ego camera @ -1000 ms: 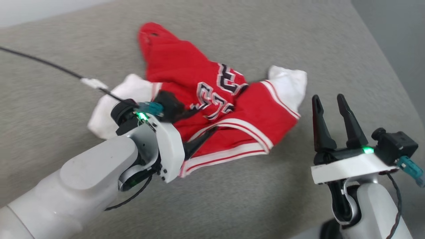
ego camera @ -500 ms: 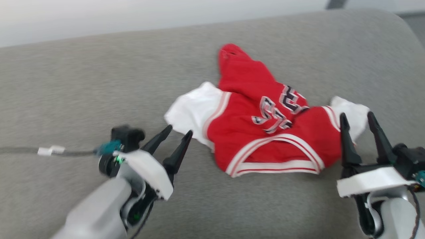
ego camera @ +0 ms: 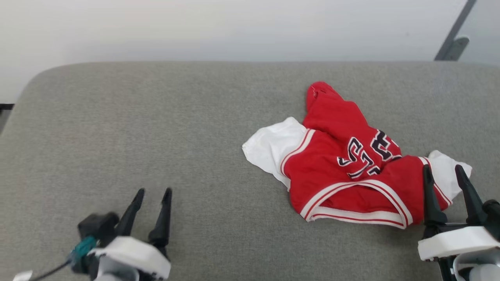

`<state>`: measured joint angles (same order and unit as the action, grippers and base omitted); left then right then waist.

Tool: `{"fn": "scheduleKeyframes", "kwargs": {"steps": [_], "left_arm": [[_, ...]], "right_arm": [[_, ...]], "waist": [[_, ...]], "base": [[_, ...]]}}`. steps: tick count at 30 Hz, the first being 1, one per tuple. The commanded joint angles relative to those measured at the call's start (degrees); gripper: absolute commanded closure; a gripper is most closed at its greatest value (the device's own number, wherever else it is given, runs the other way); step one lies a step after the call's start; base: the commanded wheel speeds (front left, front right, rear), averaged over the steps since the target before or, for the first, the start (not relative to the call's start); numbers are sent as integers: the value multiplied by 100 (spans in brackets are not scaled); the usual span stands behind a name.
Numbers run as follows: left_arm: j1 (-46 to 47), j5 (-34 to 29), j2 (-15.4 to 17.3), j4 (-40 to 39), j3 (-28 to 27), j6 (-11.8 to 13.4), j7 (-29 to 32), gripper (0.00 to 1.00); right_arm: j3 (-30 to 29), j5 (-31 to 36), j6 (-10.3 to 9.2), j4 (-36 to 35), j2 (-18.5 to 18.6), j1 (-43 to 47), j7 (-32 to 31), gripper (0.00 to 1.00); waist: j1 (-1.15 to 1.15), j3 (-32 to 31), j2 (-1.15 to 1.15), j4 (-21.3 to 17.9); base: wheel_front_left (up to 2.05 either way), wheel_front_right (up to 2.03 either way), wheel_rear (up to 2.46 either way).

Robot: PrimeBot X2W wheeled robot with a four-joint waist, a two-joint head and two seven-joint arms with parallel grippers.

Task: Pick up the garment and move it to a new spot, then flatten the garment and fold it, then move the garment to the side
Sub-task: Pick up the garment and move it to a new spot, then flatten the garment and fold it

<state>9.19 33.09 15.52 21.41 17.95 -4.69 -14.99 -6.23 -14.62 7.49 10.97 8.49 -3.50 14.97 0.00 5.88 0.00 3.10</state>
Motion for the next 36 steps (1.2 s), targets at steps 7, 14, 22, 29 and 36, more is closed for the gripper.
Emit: {"fn": "scheduleKeyframes", "kwargs": {"steps": [7, 14, 22, 29, 36], "left_arm": [[-917, -973, -426, -600, -1196, -192, -21, 0], [-1175, -1346, -627, -859, -1702, -271, -21, 0], [-1156, -1592, -751, -946, -1694, -285, -21, 0], [-115, -1540, -282, -830, -720, -287, -21, 0], [1994, -259, 453, -142, 1090, -282, 1129, 0]], "right_arm": [[-136, 74, 0, -241, -71, 323, 29, 0], [-230, 128, 0, -356, -182, 544, 30, 0], [-234, 120, 0, -364, -238, 499, 30, 0], [-124, 59, 0, -430, -295, 153, 30, 0], [59, -67, 0, -385, -387, -217, 29, 0]], "waist": [[0, -250, 0, 37], [0, -261, 0, -41], [0, -254, 0, -132], [0, 203, 0, -282], [0, 679, 0, -630]], "base": [[0, 0, 0], [0, 0, 0], [0, 0, 0], [0, 0, 0], [0, 0, 0]]}}
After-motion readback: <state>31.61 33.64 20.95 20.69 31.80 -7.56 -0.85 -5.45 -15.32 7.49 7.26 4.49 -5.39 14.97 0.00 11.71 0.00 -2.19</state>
